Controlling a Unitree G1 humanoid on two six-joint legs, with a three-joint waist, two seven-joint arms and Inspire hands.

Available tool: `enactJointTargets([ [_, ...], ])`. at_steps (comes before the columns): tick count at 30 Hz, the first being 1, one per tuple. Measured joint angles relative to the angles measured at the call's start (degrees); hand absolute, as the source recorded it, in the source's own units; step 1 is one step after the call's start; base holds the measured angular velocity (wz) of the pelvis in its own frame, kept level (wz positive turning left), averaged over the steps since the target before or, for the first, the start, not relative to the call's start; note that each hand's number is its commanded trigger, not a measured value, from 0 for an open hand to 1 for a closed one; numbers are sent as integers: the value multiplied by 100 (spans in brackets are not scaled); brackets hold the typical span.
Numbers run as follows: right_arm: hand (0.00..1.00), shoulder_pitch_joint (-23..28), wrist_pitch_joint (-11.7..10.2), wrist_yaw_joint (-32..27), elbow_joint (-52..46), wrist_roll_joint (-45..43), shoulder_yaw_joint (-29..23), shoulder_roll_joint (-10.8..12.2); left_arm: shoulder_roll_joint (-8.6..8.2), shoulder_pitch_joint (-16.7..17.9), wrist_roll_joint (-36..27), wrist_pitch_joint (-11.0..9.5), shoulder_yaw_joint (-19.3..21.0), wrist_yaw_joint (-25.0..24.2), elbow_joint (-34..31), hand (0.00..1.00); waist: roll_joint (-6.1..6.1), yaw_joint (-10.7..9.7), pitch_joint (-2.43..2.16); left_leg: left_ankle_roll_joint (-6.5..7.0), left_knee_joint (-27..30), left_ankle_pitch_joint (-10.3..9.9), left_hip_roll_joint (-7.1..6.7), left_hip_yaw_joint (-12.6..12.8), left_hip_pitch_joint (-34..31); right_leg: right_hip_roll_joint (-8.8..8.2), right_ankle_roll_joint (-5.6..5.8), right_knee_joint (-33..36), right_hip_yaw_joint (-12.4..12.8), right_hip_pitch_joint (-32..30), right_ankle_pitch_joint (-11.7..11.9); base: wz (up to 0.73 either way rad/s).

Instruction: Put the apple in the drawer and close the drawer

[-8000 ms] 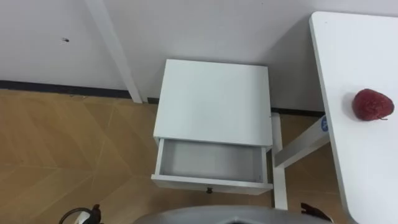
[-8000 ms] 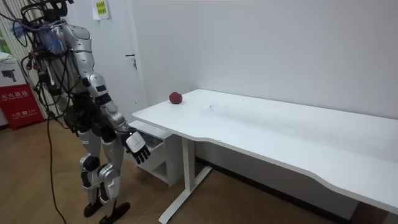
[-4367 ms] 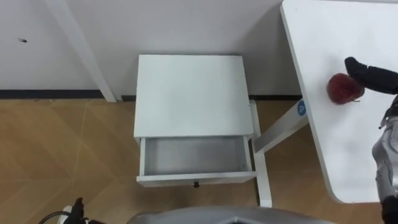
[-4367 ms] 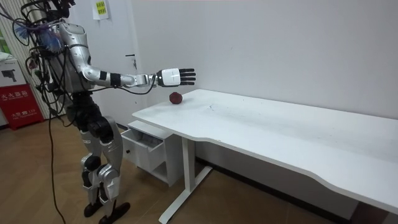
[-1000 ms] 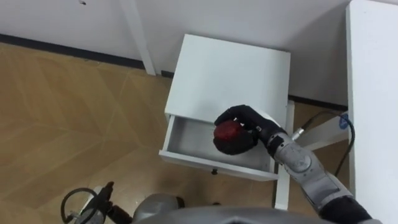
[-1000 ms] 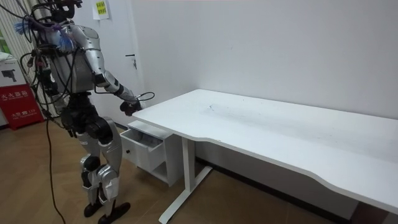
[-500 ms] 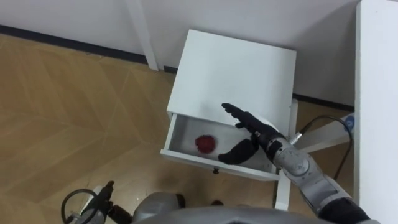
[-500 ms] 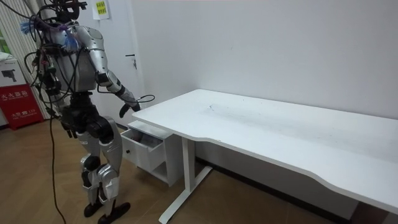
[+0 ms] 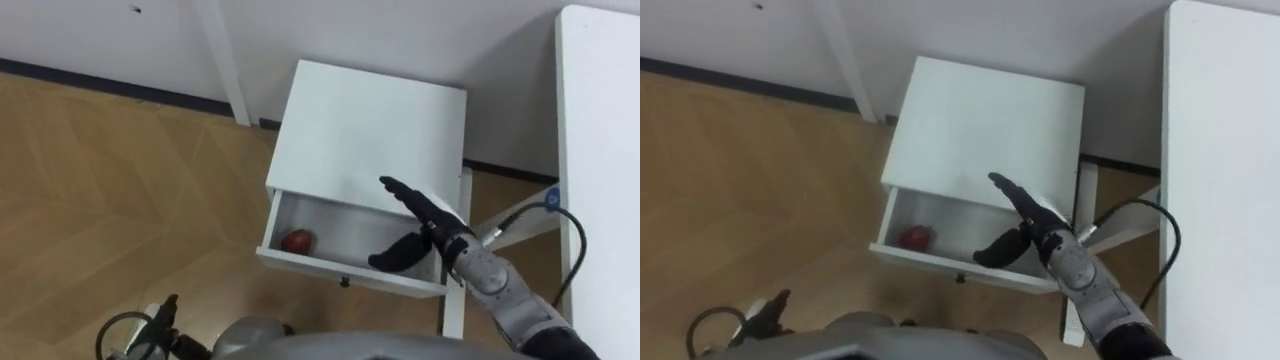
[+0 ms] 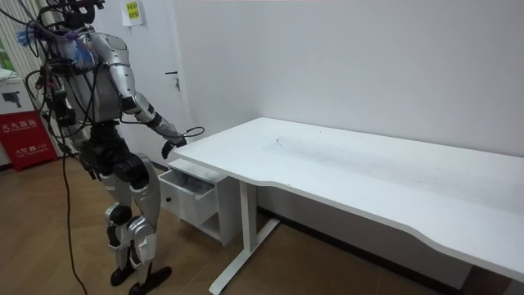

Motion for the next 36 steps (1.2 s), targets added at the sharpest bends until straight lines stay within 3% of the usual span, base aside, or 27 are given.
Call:
enactJointTargets([
  [3, 0, 343, -8, -166, 145, 252, -368, -5, -31, 119, -12, -5, 204, 90, -25, 0, 51, -61, -62, 19, 20, -15, -6, 0, 11, -11, 18, -3, -16, 28, -9, 2],
  [5, 0, 478, -2, -285, 379, 467, -630, -3, -42, 157, -46, -2, 326, 90, -29, 0, 110, -163, -60, 48, 98, -36, -20, 35, 12, -37, 59, 186, 20, -36, -37, -6],
  [7, 0, 531, 5, -460, 702, 470, -975, 14, -86, 227, -61, -3, 500, 83, -8, 0, 206, -273, -32, 120, 177, -86, -56, 236, -13, -113, 236, 905, 30, -344, -152, -15],
  [8, 0, 570, -9, -615, 899, 430, -1071, -4, -95, 214, -60, -14, 560, 75, 106, 0, 250, -369, -21, 186, 175, -129, -75, 393, -8, -271, 354, 1903, 9, -833, -220, 13],
  [9, 0, 581, -28, -696, 1051, 427, -1176, 18, -91, 119, -55, -16, 627, 79, 172, 0, 244, -496, -28, 243, 255, -150, -209, 434, -28, -498, 544, 3183, 65, -1465, -91, 23],
  [10, 0, 581, -57, -739, 1153, 427, -1240, 18, -98, 66, -48, -20, 633, 86, 221, 0, 232, -543, -23, 307, 345, -171, -273, 435, -41, -605, 634, 3778, 172, -1822, 168, 29],
  [11, 0, 586, -124, -849, 1461, 449, -1439, 9, -124, -10, -30, -28, 626, 85, 325, 0, 305, -593, -20, 429, 582, -249, -282, 474, -92, -719, 768, 4828, 389, -2529, 1139, 0],
  [12, 0, 542, -181, -906, 1767, 582, -1596, -27, -124, -28, -7, -46, 641, 84, 329, 0, 503, -605, -30, 559, 788, -351, -202, 565, -226, -736, 719, 5867, 613, -3200, 1811, -18],
  [13, 0, 554, -206, -957, 1917, 799, -1614, -96, -77, -59, -61, -18, 646, 84, 343, 0, 466, -675, 10, 651, 1068, -479, -227, 618, -345, -733, 571, 7553, 804, -3899, 1429, -19],
  [15, 0, 633, -185, -970, 2290, 1089, -1612, -210, -63, -27, -179, 83, 640, 81, 370, 0, 661, -849, 37, 740, 1255, -552, -169, 544, -449, -720, 436, 9106, 775, -4463, 881, 13],
  [17, 0, 766, -19, -978, 2577, 1100, -1602, -208, -7, -13, -181, 186, 635, 85, 371, 0, 706, -979, 51, 784, 1351, -589, -160, 469, -525, -711, 486, 9345, 816, -4595, 656, 20],
  [19, 0, 854, 218, -951, 2703, 1100, -1603, -180, -4, 88, -181, 222, 639, 94, 361, 0, 700, -1053, 55, 767, 1353, -611, -184, 474, -513, -729, 556, 8488, 827, -4196, 564, -3],
  [21, 0, 852, 438, -953, 2778, 1023, -1592, -136, -1, 278, -180, 257, 641, 100, 304, 0, 612, -1033, 63, 762, 1277, -611, -268, 562, -467, -714, 727, 6061, 773, -2957, 367, -21],
  [22, 0, 835, 455, -957, 2779, 1028, -1589, -135, 0, 301, -182, 278, 640, 102, 306, 0, 569, -1017, 64, 739, 1233, -597, -306, 581, -459, -720, 743, 5439, 755, -2620, 275, -25],
  [23, 0, 791, 466, -985, 2782, 1023, -1589, -132, -10, 302, -184, 344, 638, 123, 310, 0, 445, -959, 39, 641, 1100, -541, -364, 628, -444, -676, 758, 4418, 733, -2021, 48, -29],
  [24, 0, 740, 463, -1045, 2783, 1022, -1592, -91, -10, 265, -262, 381, 636, 220, 312, 0, 343, -854, 33, 451, 860, -428, -414, 714, -397, -572, 742, 3506, 814, -1516, -193, -32],
  [25, 0, 712, 455, -1070, 2783, 1030, -1592, -70, -9, 238, -299, 383, 635, 277, 311, 0, 295, -794, 20, 359, 750, -373, -417, 736, -401, -498, 733, 3079, 827, -1322, -273, -32],
  [26, 0, 665, 446, -1095, 2781, 1040, -1593, -11, 12, 184, -309, 385, 635, 375, 313, 0, 240, -704, -5, 175, 579, -261, -412, 739, -415, -363, 679, 2323, 810, -950, -343, -16],
  [27, 0, 608, 447, -1094, 2768, 1033, -1593, 37, 30, 137, -303, 413, 635, 475, 315, 0, 159, -672, 3, 58, 440, -171, -413, 745, -418, -261, 592, 1662, 794, -658, -334, -11],
  [30, 0, 547, 427, -1085, 2752, 1107, -1597, 83, 19, 79, -297, 424, 633, 593, 317, 0, -10, -572, -28, 119, 368, -111, -407, 780, -379, -217, 425, 708, 575, -171, -222, -7],
  [36, 0, 560, 328, -1067, 2763, 1028, -1597, 145, -2, 85, -289, 434, 633, 613, 319, 0, -45, -561, -15, 92, 343, -128, -400, 756, -269, -182, 387, 336, 463, 130, -196, 4],
])
